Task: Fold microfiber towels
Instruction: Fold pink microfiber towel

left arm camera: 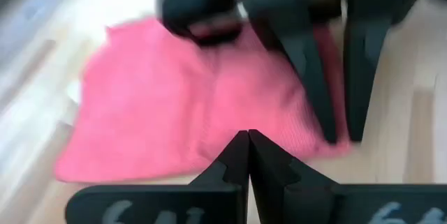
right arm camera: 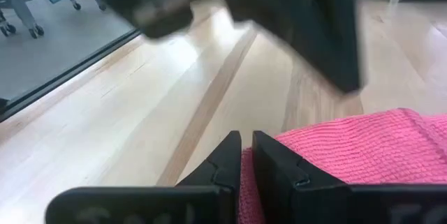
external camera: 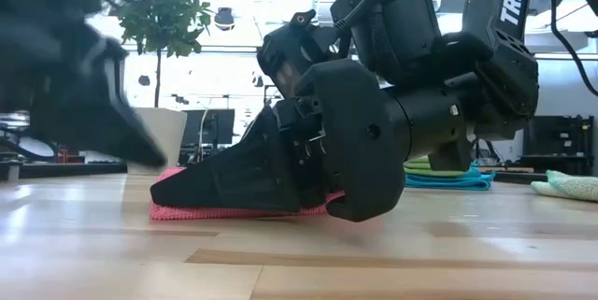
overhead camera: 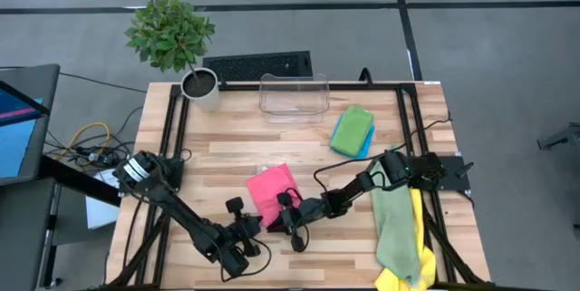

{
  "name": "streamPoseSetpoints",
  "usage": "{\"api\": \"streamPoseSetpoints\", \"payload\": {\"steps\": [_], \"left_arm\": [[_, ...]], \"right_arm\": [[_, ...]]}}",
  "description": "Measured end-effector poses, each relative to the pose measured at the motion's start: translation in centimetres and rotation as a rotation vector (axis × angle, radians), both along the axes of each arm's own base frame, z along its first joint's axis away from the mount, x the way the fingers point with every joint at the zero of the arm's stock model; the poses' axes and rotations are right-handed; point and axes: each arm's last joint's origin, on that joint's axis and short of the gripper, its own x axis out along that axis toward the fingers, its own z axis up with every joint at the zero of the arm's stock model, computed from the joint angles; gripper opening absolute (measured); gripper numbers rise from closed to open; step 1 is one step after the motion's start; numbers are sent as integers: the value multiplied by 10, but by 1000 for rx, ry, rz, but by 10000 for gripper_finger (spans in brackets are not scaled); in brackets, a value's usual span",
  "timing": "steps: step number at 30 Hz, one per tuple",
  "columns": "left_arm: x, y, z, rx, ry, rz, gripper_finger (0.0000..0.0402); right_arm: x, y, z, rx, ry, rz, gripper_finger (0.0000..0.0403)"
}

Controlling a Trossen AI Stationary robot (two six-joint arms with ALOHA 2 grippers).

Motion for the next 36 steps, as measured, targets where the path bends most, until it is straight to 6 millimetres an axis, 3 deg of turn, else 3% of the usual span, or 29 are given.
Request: {"api": "streamPoseSetpoints", "payload": {"steps": [3, 6, 12, 16, 21, 24, 30, 36], "left_arm": [[-3, -2, 7, 13, -86, 31, 0], [-6, -4, 2, 22, -267, 94, 0], [-14, 1, -45, -33, -411, 154, 0], [-12, 3, -65, -68, -373, 144, 0], [-9, 2, -68, -110, -341, 146, 0], [-15, -2, -65, -128, -334, 141, 0], [-31, -6, -53, -143, -267, 119, 0], [-33, -5, -49, -129, -245, 108, 0]], "right_arm": [[0, 0, 0, -1, -2, 1, 62], [0, 0, 0, -1, -5, 1, 62], [0, 0, 0, 0, -8, 1, 62], [0, 0, 0, 1, -12, 1, 62], [-1, 0, 1, 3, -18, 1, 62], [-3, -1, 13, 4, -10, 2, 62], [-15, -12, 59, -46, -139, -1, 53], [-6, -32, 51, -51, -138, -53, 28]]}}
